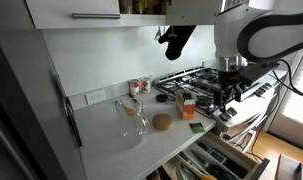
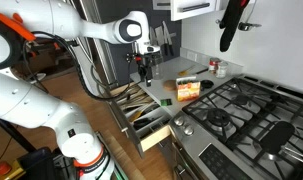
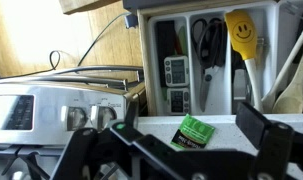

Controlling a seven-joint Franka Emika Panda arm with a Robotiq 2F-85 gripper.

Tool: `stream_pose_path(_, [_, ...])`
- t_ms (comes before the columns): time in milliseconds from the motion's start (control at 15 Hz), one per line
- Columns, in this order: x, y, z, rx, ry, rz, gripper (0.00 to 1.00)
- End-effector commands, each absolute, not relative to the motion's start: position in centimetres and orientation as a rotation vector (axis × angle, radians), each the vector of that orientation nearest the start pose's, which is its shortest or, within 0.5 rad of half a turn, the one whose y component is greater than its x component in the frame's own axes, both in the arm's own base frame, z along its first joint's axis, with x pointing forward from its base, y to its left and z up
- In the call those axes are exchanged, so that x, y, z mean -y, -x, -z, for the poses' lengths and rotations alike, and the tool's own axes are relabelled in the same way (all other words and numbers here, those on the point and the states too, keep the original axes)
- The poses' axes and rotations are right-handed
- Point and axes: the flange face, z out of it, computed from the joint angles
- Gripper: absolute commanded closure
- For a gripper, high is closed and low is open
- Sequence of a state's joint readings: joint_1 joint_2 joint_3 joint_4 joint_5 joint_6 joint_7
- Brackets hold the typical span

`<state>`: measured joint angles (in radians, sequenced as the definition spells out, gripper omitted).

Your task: Remove two skewers from the open drawer and put them in the glass jar

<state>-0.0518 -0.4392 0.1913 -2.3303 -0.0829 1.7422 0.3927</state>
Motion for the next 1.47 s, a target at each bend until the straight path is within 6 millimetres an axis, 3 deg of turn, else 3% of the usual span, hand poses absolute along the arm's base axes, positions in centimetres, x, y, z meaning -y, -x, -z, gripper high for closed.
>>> stream_pose_path(0, [-5.4, -40.0, -49.1, -0.427, 3.305, -0.186, 0.0])
stream_pose_path(400, [-5.4, -40.0, -49.1, -0.427, 3.305, -0.186, 0.0])
stream_pose_path(667, [-11.2, -41.4, -46.0, -0.03, 3.264, -0.136, 0.0])
stream_pose_path(1067, [-20.4, -41.5, -40.2, 0.45, 3.099, -0.08, 0.0])
stream_pose_path(1267, [-23.0, -41.1, -36.7, 0.708, 3.028, -0.122, 0.0])
stream_pose_path(1333, [-22.2, -41.2, -38.8, 0.582, 3.075, -0.095, 0.0])
stream_pose_path(1400, [-22.8, -41.1, -37.9, 0.64, 3.06, -0.113, 0.0])
